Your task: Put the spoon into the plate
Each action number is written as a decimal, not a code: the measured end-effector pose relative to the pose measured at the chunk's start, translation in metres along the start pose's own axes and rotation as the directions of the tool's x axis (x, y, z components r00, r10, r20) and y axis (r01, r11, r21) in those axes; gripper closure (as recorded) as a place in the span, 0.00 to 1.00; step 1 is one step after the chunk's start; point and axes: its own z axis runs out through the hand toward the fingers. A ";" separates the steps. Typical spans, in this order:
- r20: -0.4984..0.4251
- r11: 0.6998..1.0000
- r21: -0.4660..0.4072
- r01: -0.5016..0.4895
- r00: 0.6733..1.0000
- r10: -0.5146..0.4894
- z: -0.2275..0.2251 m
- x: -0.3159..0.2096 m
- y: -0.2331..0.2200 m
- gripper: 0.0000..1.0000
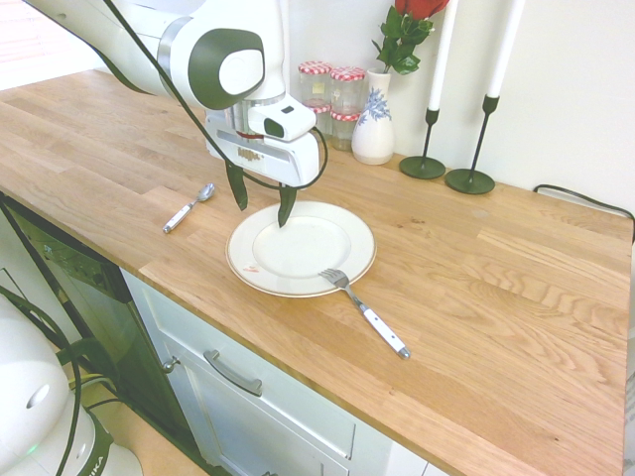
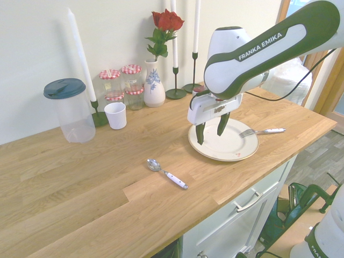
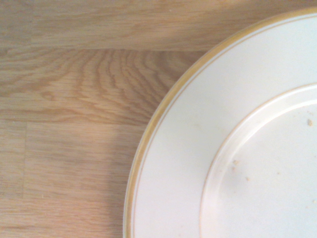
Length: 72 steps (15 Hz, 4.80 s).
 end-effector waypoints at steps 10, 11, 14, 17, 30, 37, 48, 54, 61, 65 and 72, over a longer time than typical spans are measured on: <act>-0.015 0.950 -0.018 0.311 0.950 -0.311 -0.027 -0.099 -0.031 0.00; -0.026 0.945 -0.024 0.328 0.944 -0.328 -0.024 -0.113 -0.034 0.00; -0.046 0.950 -0.033 0.311 0.949 -0.313 -0.008 -0.154 -0.044 0.00; -0.082 0.961 -0.031 0.274 0.958 -0.276 0.003 -0.186 -0.055 0.00; -0.077 0.988 -0.037 0.152 0.985 -0.154 0.044 -0.179 -0.112 1.00; -0.062 0.989 -0.027 0.147 0.987 -0.148 0.050 -0.175 -0.120 1.00; -0.057 0.992 -0.022 0.122 0.991 -0.123 0.049 -0.167 -0.118 1.00; -0.064 0.994 0.068 0.087 0.995 -0.083 -0.031 -0.150 -0.122 1.00; -0.098 0.993 0.120 0.010 0.995 0.002 -0.087 -0.107 -0.090 1.00; -0.101 0.987 0.140 -0.083 0.990 0.097 -0.122 -0.041 -0.023 1.00; -0.103 0.977 0.126 -0.172 0.977 0.185 -0.091 0.018 0.083 1.00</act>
